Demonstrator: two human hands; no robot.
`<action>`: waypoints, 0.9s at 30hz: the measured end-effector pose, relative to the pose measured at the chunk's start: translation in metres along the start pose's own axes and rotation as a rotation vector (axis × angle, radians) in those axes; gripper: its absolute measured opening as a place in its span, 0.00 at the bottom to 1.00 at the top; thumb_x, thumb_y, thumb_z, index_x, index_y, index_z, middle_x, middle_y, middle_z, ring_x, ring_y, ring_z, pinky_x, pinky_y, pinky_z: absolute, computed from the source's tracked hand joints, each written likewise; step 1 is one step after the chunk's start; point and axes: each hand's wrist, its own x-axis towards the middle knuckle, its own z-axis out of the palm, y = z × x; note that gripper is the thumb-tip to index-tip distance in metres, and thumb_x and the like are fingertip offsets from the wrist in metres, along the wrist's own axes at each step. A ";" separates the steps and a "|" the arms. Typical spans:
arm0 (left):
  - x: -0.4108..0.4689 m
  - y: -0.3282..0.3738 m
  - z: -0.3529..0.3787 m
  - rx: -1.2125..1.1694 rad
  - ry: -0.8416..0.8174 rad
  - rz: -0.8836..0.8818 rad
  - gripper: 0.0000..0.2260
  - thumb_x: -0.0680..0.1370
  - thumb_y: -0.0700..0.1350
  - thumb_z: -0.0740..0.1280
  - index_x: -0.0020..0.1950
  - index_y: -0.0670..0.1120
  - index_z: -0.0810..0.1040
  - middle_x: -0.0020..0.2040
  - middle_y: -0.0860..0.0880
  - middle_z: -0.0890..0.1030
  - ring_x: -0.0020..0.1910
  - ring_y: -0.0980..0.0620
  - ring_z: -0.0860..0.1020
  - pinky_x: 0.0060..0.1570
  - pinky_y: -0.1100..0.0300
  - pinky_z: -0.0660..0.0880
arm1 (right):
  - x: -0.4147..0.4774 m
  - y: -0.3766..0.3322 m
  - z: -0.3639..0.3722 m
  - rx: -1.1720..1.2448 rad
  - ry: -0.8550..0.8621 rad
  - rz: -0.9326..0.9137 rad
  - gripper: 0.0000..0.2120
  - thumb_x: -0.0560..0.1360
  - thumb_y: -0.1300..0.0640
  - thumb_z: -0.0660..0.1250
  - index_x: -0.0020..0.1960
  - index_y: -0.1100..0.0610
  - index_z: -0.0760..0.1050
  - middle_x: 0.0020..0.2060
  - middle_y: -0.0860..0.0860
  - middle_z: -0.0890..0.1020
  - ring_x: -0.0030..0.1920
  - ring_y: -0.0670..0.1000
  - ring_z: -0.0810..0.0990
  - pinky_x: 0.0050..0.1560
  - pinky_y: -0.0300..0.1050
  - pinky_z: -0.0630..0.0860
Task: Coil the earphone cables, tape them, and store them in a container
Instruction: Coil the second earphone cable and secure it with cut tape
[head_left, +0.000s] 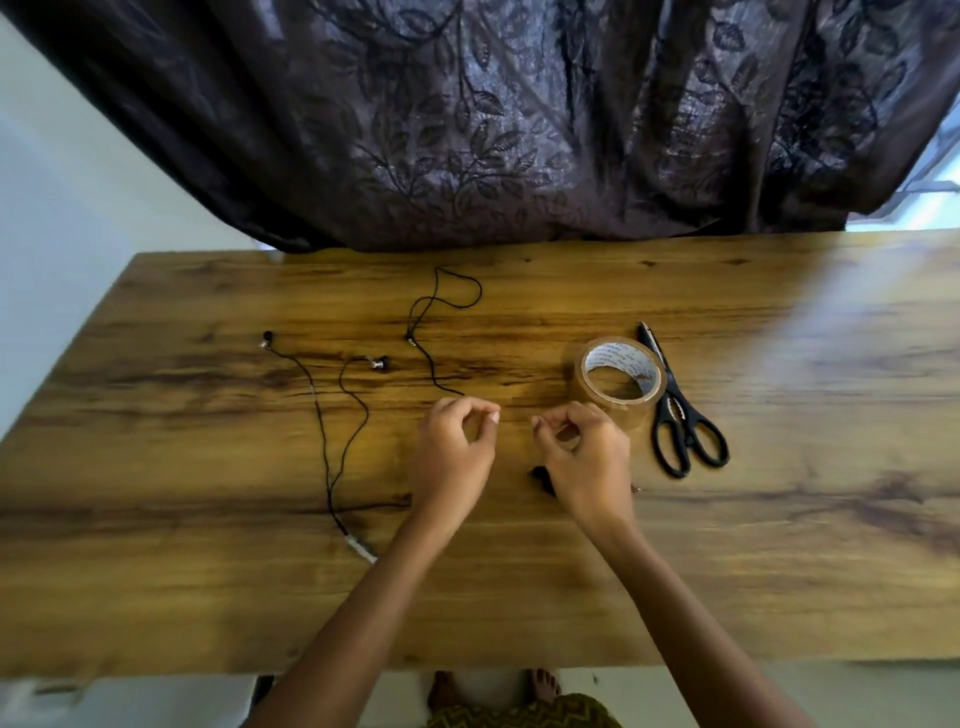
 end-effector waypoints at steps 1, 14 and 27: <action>0.002 -0.003 -0.007 -0.006 0.028 -0.002 0.03 0.76 0.44 0.66 0.46 0.50 0.79 0.49 0.52 0.79 0.49 0.56 0.75 0.44 0.69 0.69 | 0.003 -0.004 0.006 -0.005 -0.027 -0.029 0.01 0.73 0.58 0.68 0.43 0.54 0.79 0.41 0.49 0.79 0.42 0.46 0.75 0.40 0.34 0.70; -0.004 -0.034 -0.071 -0.069 0.177 -0.089 0.04 0.76 0.42 0.65 0.47 0.50 0.80 0.47 0.53 0.81 0.48 0.59 0.76 0.42 0.71 0.70 | 0.067 -0.027 0.097 -0.455 -0.272 -0.171 0.21 0.73 0.46 0.68 0.59 0.60 0.76 0.58 0.56 0.77 0.62 0.56 0.72 0.57 0.49 0.74; 0.009 -0.044 -0.085 -0.087 0.158 -0.098 0.04 0.76 0.42 0.66 0.46 0.49 0.80 0.41 0.58 0.78 0.42 0.64 0.75 0.38 0.78 0.69 | 0.032 -0.026 0.081 -0.572 -0.400 -0.042 0.07 0.76 0.54 0.65 0.47 0.56 0.80 0.42 0.52 0.83 0.47 0.53 0.81 0.56 0.50 0.75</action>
